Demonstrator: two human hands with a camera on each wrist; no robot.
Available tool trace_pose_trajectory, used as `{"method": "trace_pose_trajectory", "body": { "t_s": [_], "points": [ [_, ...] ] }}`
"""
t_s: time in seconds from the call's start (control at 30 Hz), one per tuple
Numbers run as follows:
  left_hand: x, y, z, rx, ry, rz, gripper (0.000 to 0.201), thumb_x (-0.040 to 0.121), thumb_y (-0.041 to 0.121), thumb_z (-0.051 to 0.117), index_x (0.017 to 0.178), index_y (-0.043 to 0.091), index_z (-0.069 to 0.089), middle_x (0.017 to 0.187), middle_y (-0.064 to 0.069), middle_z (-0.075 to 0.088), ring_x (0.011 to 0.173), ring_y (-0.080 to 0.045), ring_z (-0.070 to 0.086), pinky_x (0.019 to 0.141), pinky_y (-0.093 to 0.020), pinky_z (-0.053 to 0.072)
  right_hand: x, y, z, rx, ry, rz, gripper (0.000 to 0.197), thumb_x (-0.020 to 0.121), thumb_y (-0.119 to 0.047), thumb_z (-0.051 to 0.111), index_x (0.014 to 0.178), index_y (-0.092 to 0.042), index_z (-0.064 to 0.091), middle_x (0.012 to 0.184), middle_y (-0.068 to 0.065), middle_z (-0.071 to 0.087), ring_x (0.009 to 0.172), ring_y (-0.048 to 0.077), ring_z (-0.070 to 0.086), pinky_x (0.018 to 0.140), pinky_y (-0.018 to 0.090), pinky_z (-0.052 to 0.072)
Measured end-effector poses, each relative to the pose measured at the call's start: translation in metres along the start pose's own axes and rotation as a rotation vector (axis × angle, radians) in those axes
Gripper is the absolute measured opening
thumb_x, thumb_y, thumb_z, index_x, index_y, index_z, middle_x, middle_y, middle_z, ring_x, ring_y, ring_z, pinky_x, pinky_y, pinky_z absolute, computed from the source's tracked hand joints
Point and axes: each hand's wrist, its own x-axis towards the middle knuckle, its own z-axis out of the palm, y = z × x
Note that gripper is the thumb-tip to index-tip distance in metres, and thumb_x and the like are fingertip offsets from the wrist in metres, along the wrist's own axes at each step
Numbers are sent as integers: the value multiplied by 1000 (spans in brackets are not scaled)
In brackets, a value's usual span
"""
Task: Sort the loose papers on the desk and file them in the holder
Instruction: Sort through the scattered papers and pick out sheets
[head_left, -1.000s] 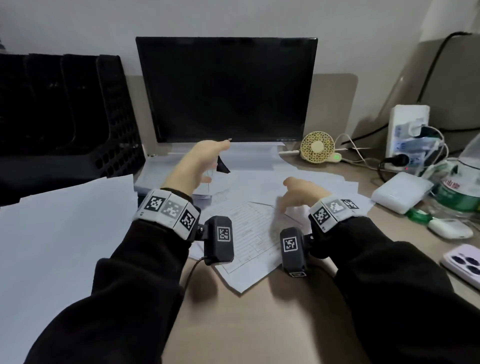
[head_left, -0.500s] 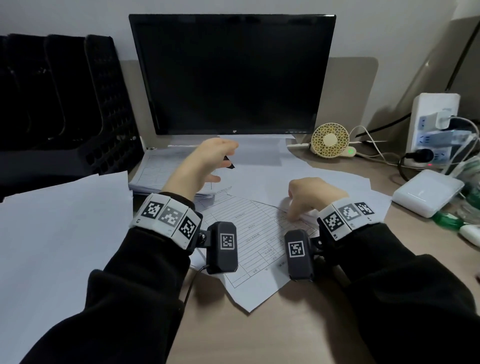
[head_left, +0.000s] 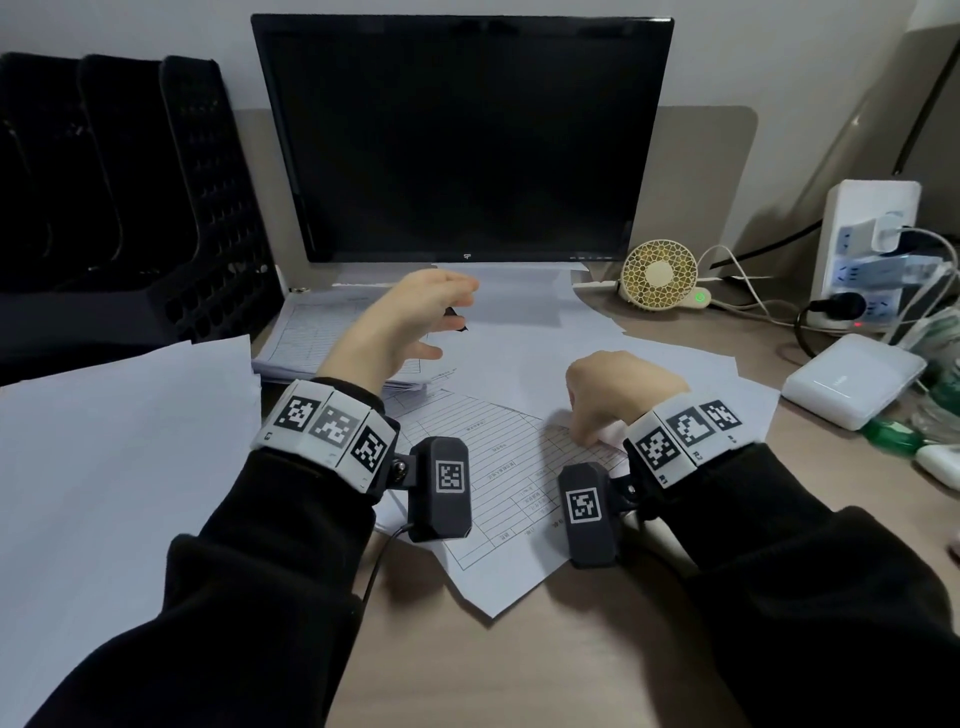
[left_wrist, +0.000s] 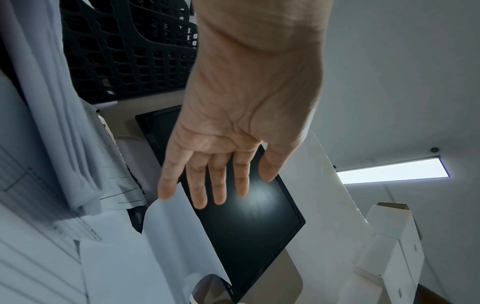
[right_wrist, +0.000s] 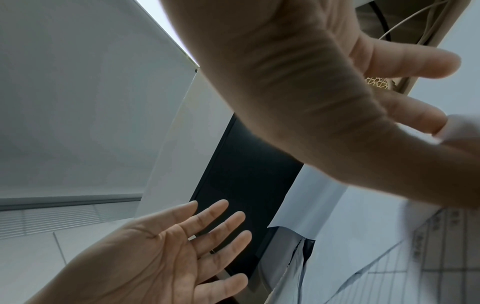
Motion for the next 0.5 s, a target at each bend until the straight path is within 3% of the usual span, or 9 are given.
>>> {"method": "trace_pose_trajectory", "body": {
  "t_s": [0.1,0.23,0.37,0.5],
  "points": [
    [-1,0,0,-1,-4,0,33,97,32,52,128,23,56,126,4,57,113,-14,58,91,-44,46,1,2,1,21,45,9,18,68,-11,68,62,-12,51,67,2,53,59,17,51,55,24,43],
    [-1,-1,1,2,-22,0,35,98,33,50,131,22,54,127,4,57,114,-14,57,91,-43,46,1,4,4,33,101,-12,24,68,-14,69,58,-12,47,62,1,49,55,15,46,49,21,38],
    [0,-2,0,3,-19,5,35,98,32,51,131,22,54,128,3,56,114,-15,56,91,-44,46,7,10,1,103,163,-66,16,74,-24,68,75,-9,62,77,5,61,73,24,58,56,23,42],
    [1,-3,1,-13,-4,1,34,98,31,49,130,20,54,128,3,57,116,-16,56,93,-45,46,13,22,-9,187,274,-101,13,88,-22,53,88,-11,57,95,8,61,83,24,50,62,26,35]
  ]
}}
